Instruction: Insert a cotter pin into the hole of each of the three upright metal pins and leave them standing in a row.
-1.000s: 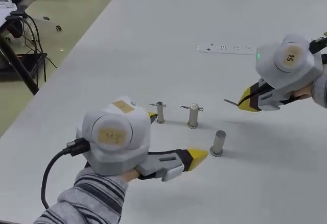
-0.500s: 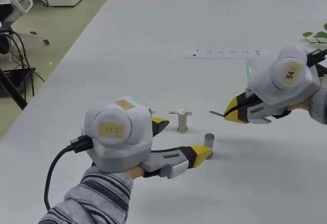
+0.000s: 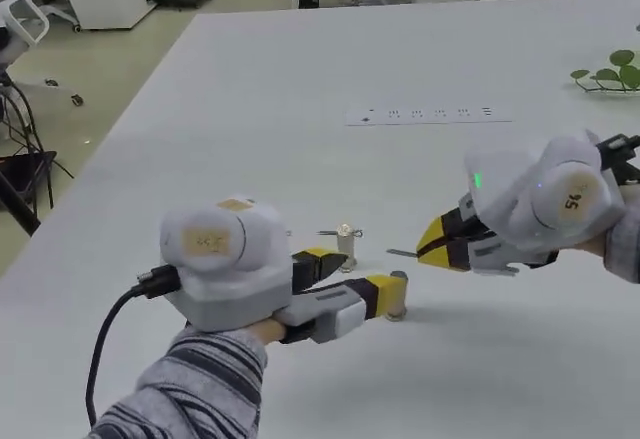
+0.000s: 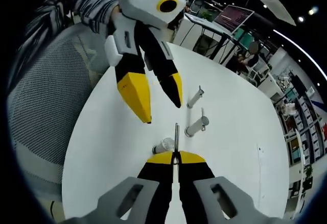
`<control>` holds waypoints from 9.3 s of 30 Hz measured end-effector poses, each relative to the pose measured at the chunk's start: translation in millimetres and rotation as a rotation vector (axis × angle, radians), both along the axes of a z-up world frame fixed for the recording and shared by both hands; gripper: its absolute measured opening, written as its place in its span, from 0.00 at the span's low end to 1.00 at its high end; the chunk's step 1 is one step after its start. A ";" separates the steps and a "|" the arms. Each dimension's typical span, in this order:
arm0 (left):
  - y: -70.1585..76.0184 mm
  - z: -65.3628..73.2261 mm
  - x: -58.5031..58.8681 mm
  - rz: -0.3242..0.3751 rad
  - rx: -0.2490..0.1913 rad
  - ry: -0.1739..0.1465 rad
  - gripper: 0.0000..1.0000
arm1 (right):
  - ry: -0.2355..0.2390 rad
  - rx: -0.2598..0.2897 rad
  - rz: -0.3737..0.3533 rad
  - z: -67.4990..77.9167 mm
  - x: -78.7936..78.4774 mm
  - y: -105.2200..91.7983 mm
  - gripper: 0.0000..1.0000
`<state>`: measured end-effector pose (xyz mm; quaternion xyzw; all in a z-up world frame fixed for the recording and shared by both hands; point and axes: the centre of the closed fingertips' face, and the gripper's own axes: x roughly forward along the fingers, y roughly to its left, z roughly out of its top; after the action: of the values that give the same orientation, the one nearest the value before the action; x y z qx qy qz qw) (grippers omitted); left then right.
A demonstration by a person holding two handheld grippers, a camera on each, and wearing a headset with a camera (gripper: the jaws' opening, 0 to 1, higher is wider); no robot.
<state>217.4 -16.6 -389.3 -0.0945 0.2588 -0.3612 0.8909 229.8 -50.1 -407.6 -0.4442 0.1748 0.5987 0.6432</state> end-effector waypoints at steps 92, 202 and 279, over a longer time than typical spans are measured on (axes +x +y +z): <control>-20.6 -32.8 -2.7 -0.168 0.253 -0.201 0.23 | 0.092 0.002 -0.120 -28.3 -13.1 -19.4 0.00; -13.4 -36.4 -29.2 -0.374 0.530 -0.237 0.02 | 0.182 -0.061 0.074 -24.1 -44.1 7.8 0.00; -32.7 -89.9 22.9 -0.066 0.338 -0.121 0.09 | 0.165 0.055 -0.086 -42.6 -1.9 -13.1 0.00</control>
<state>240.3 -49.3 -479.2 0.0870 0.2647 -0.3466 0.8957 227.9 -63.1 -450.2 -0.3676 0.2297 0.6097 0.6636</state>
